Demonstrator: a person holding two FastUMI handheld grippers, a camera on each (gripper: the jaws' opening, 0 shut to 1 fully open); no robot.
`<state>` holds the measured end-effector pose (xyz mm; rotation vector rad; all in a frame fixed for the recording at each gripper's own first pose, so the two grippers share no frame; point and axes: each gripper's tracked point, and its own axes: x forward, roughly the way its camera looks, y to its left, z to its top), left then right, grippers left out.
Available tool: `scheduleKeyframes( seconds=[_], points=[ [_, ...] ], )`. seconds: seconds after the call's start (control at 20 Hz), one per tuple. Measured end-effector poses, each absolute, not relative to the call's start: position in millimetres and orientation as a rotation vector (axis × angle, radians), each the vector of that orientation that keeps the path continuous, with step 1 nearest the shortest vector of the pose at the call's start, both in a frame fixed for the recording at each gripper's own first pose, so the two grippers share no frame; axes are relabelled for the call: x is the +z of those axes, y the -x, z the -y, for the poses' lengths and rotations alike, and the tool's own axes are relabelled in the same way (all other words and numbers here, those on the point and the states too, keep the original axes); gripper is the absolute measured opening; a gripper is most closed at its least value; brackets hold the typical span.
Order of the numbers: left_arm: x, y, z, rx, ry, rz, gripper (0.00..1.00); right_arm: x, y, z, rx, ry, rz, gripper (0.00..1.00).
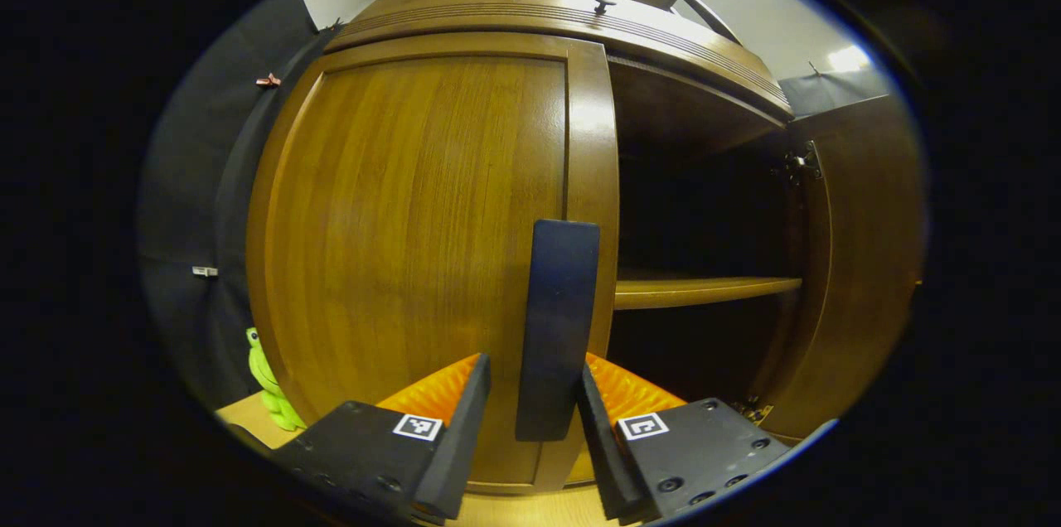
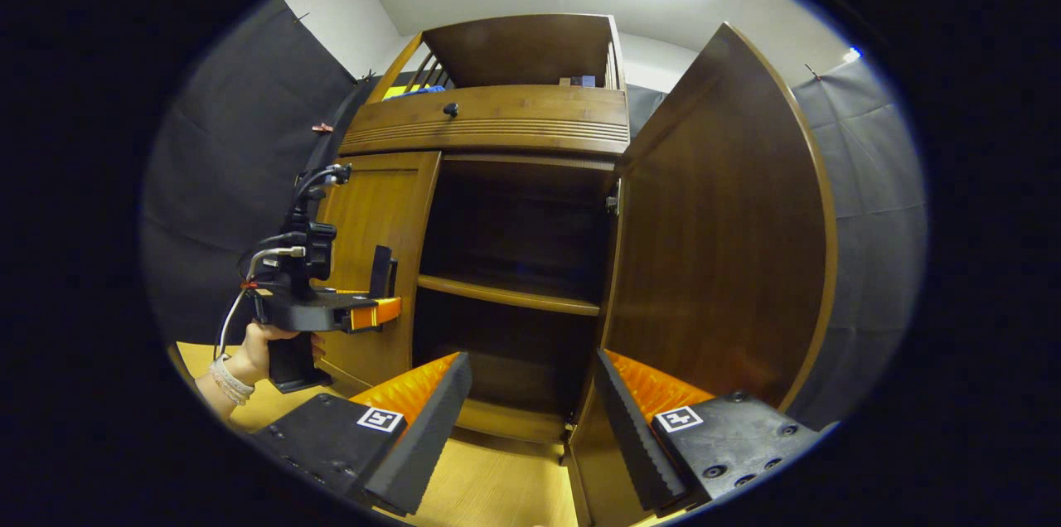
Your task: Open the right door of the double-door shoe cabinet with the right hand, and open the left door with the left hand.
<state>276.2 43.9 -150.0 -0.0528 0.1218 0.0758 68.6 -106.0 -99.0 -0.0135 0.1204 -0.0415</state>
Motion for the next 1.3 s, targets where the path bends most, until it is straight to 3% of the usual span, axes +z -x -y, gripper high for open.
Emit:
scheduleKeyframes(
  seconds=[0.1,0.15,0.75,1.3],
  points=[
    [-151,-276,-45,0.1,-0.003,-0.122,0.38,-102,-69,104,-0.032,0.003,-0.133,0.94],
    [-150,-275,-46,0.109,-0.019,-0.121,0.34,-102,-67,103,-0.029,0.0,-0.135,0.94],
    [-140,-222,-43,0.055,0.035,-0.152,0.3,-83,-41,99,-0.054,-0.001,-0.122,0.93],
    [-127,-145,-63,0.032,0.043,-0.14,0.3,-82,-38,51,0.012,-0.014,-0.14,0.94]
  ],
)
